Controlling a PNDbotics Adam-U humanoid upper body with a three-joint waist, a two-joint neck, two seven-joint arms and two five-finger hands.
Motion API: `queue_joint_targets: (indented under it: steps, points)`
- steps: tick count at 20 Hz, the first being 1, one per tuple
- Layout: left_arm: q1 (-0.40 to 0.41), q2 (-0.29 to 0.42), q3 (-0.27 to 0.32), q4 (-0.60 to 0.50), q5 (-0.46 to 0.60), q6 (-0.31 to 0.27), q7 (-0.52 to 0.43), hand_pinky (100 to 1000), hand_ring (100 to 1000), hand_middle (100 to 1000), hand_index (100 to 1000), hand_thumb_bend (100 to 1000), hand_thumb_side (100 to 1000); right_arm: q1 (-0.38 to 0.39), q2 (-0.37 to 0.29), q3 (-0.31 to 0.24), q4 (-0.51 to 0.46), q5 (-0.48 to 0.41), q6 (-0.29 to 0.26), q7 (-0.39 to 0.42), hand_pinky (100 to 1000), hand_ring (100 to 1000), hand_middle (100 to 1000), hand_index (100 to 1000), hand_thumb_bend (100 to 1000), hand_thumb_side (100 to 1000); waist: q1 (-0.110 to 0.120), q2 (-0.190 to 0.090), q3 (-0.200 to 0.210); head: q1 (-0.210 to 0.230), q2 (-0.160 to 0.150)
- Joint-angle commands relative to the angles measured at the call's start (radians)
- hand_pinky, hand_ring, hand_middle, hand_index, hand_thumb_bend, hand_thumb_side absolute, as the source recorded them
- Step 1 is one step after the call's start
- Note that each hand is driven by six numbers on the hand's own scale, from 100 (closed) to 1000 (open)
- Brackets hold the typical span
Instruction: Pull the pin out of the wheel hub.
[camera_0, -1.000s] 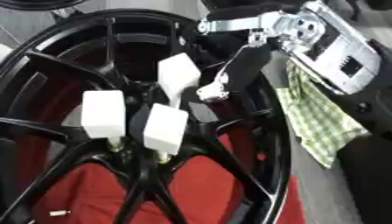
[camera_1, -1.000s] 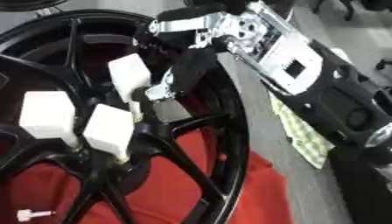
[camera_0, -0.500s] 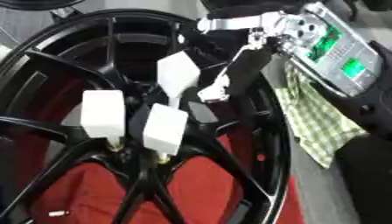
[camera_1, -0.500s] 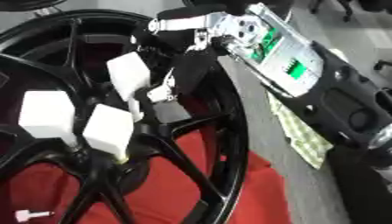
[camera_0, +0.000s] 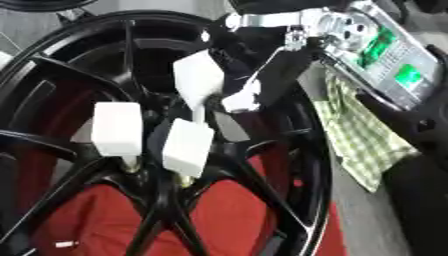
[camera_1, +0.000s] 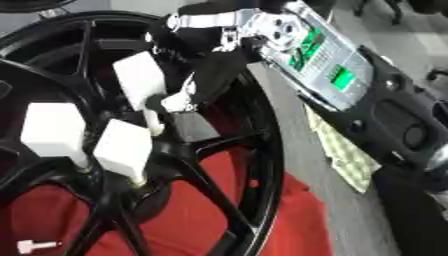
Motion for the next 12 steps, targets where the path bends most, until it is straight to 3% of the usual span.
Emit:
queue_joint_targets:
  steps: [1, 12]
  points:
    - [-0.004, 0.013, 0.009, -0.020, 0.002, -0.001, 0.000, 748, 699, 591, 666, 100, 825, -0.022, -0.013, -0.044, -0.038, -0.036, 0.010, -0.033, 811, 779, 365, 474, 228, 100, 0.007, -0.033, -0.002, -0.001, -0.008]
    - [0.003, 0.013, 0.011, -0.020, 0.001, 0.000, 0.002, 749, 698, 591, 666, 100, 824, -0.043, -0.009, -0.174, -0.120, -0.151, 0.064, -0.162, 806, 770, 352, 464, 174, 100, 0.013, -0.041, -0.014, 0.008, 0.004]
